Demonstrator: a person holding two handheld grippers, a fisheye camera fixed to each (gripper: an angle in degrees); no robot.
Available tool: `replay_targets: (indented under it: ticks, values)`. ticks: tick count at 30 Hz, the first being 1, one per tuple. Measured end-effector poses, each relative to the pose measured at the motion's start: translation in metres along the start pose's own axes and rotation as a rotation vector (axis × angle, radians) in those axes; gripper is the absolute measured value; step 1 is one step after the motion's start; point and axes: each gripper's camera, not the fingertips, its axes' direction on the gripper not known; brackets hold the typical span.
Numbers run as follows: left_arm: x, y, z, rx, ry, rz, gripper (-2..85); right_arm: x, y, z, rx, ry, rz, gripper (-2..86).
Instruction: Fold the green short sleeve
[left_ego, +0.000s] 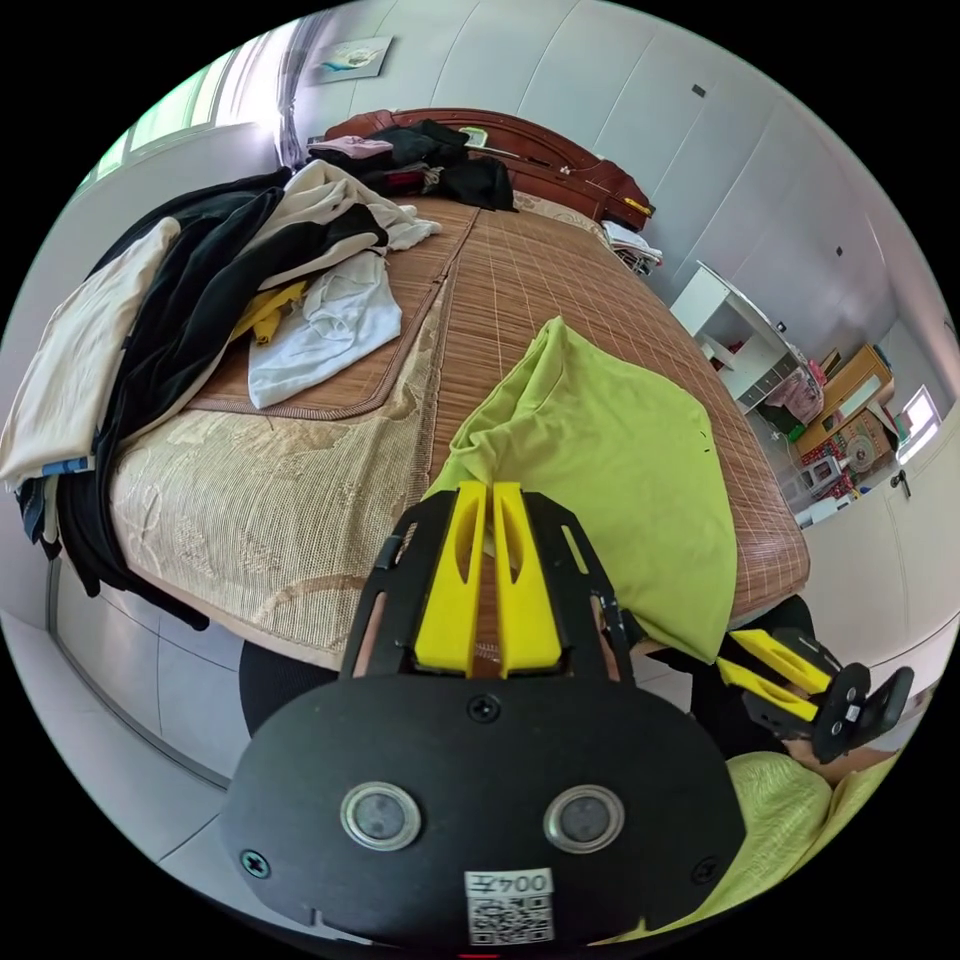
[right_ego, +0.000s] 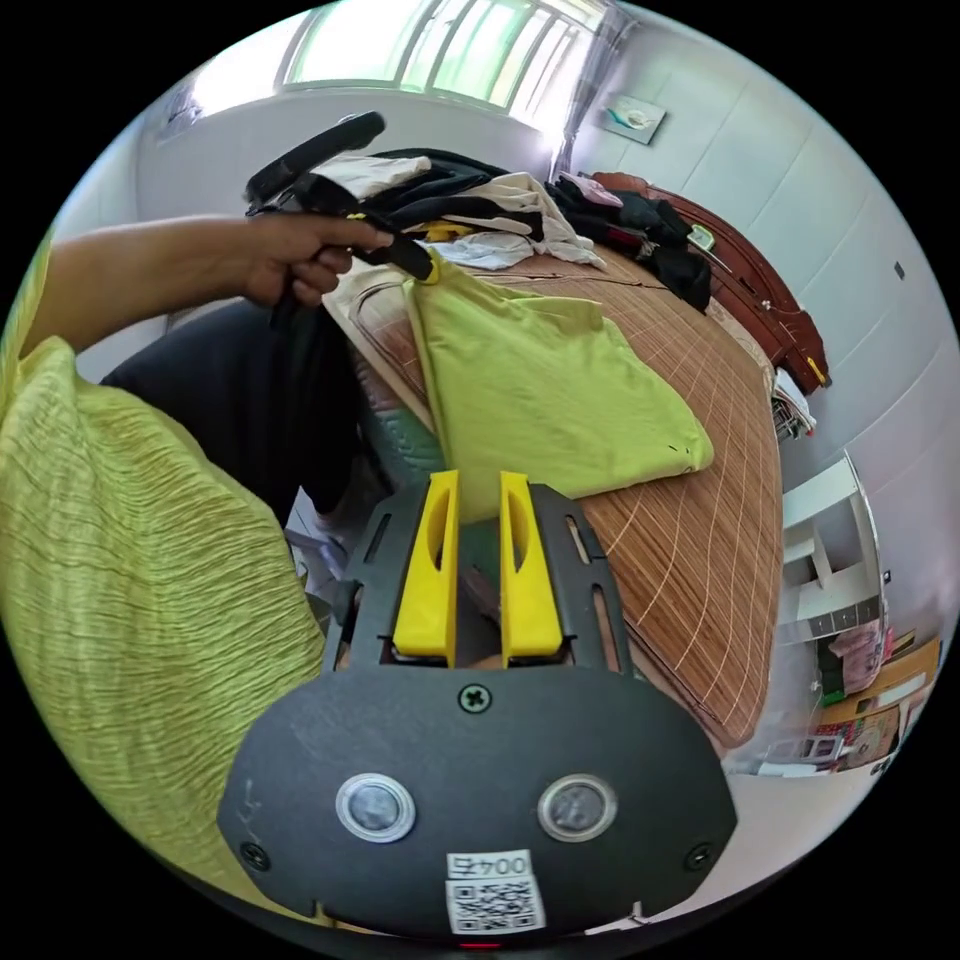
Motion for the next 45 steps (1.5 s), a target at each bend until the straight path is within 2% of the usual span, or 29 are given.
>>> replay_targets:
  ticks: [6, 11, 16, 19, 24, 27, 29, 32, 34, 41, 45]
  values:
    - [0.004, 0.004, -0.001, -0.008, -0.003, -0.001, 1.0, -0.021, -0.009, 0.005, -0.048, 0.071, -0.081, 7.4]
    - [0.005, 0.008, -0.004, -0.008, 0.000, -0.001, 1.0, -0.026, -0.010, 0.004, -0.062, 0.143, -0.115, 1.2]
    - [0.010, 0.014, -0.007, -0.046, -0.015, 0.034, 1.2, -0.022, -0.001, -0.022, 0.000, 0.221, -0.148, -0.2]
    - [0.013, 0.023, -0.002, -0.055, -0.016, 0.033, 1.4, -0.012, 0.016, 0.002, -0.125, 0.125, -0.156, 0.2]
    - [0.013, 0.030, -0.004, -0.052, -0.022, 0.048, 1.6, 0.062, 0.021, -0.016, -0.035, -0.067, 0.075, 4.3]
    - [0.012, 0.034, -0.004, -0.051, -0.020, 0.046, 1.5, 0.157, 0.028, 0.004, -0.023, -0.170, 0.409, 8.7]
    - [0.011, 0.037, -0.005, -0.050, -0.018, 0.046, 1.5, 0.239, 0.050, 0.051, -0.046, -0.408, 0.714, 10.8]
    - [0.011, 0.041, -0.006, -0.051, -0.019, 0.054, 1.4, 0.303, 0.092, 0.110, 0.008, -0.660, 1.031, 11.3]
    - [0.012, 0.045, -0.007, -0.051, -0.020, 0.056, 1.4, 0.318, 0.108, 0.137, -0.014, -0.683, 1.129, 11.3]
    - [0.017, 0.054, -0.007, -0.056, -0.030, 0.036, 1.2, 0.328, 0.107, 0.197, -0.084, -0.703, 1.113, 2.3]
    - [0.028, 0.061, -0.002, -0.064, 0.049, 0.013, 1.2, 0.345, 0.098, 0.212, -0.092, -0.642, 1.051, 0.6]
